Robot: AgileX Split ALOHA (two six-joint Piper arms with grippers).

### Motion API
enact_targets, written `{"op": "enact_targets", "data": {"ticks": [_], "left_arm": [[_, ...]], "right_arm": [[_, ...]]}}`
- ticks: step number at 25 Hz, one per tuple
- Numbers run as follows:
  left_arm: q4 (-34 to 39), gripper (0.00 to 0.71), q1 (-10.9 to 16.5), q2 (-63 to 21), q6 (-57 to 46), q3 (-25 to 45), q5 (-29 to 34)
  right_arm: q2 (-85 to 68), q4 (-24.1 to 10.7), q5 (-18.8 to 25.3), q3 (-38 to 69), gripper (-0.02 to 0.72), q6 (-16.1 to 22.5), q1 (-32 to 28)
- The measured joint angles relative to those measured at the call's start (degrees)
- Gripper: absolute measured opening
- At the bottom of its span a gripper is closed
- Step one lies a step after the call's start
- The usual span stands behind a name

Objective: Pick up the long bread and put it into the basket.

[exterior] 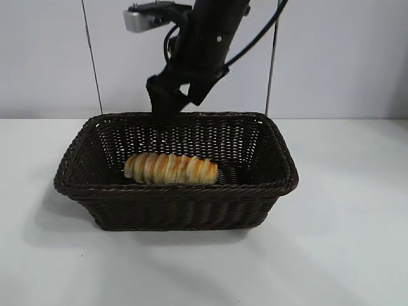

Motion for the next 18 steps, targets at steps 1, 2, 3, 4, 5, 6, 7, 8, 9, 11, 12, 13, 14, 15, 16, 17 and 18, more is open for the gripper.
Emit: {"op": "enact_targets", "data": {"ticks": [1, 2, 3, 4, 5, 6, 7, 8, 9, 11, 12, 13, 14, 15, 16, 17, 18], "left_arm": [[0.0, 0.685, 0.0, 0.0, 0.0, 0.0, 0.0], [0.0, 0.685, 0.0, 0.0, 0.0, 0.0, 0.0], [0.0, 0.685, 0.0, 0.0, 0.0, 0.0, 0.0], [0.0, 0.685, 0.0, 0.0, 0.0, 0.0, 0.0], [0.0, 0.685, 0.0, 0.0, 0.0, 0.0, 0.0], [0.0, 0.685, 0.0, 0.0, 0.0, 0.0, 0.0], [0.0, 0.685, 0.0, 0.0, 0.0, 0.0, 0.0], [0.0, 0.685, 0.0, 0.0, 0.0, 0.0, 0.0], [0.0, 0.685, 0.0, 0.0, 0.0, 0.0, 0.0], [0.0, 0.685, 0.0, 0.0, 0.0, 0.0, 0.0], [0.0, 0.685, 0.0, 0.0, 0.0, 0.0, 0.0], [0.0, 0.685, 0.0, 0.0, 0.0, 0.0, 0.0], [0.0, 0.685, 0.0, 0.0, 0.0, 0.0, 0.0], [0.0, 0.685, 0.0, 0.0, 0.0, 0.0, 0.0], [0.0, 0.685, 0.0, 0.0, 0.0, 0.0, 0.0], [0.0, 0.685, 0.0, 0.0, 0.0, 0.0, 0.0], [0.0, 0.685, 0.0, 0.0, 0.0, 0.0, 0.0]], "right_arm": [[-0.5, -1.3, 0.1, -1.0, 0.694, 2.2, -0.6], [-1.0, -2.1, 0.2, -1.2, 0.694, 3.5, -1.3], [-1.4, -2.8, 0.4, -1.4, 0.694, 4.5, -2.4], [-1.7, -3.2, 0.5, -1.4, 0.694, 4.9, -3.8], [-1.8, -3.5, 0.6, -1.4, 0.694, 5.1, -5.4], [-1.9, -3.6, 0.8, -1.4, 0.694, 5.3, -6.8], [-1.9, -3.6, 0.9, -1.4, 0.694, 5.3, -8.7], [-1.9, -3.6, 1.0, -1.4, 0.694, 5.3, -10.8], [-1.9, -3.6, 1.1, -1.4, 0.694, 5.3, -12.6], [-1.9, -3.7, 1.1, -1.4, 0.694, 5.3, -17.1], [-1.9, -3.7, 1.1, -1.4, 0.694, 5.3, -19.3], [-1.9, -3.7, 1.1, -1.4, 0.694, 5.3, -21.1], [-1.9, -3.6, 1.1, -1.4, 0.694, 5.3, -23.1], [-2.2, -3.5, 1.1, -1.2, 0.694, 5.4, -24.9], [-2.6, -3.3, 1.1, -0.8, 0.694, 5.4, -26.2], [-3.2, -3.2, 1.2, -0.2, 0.694, 5.4, -27.5], [-4.0, -3.1, 1.2, 0.3, 0.694, 5.4, -28.7]]}}
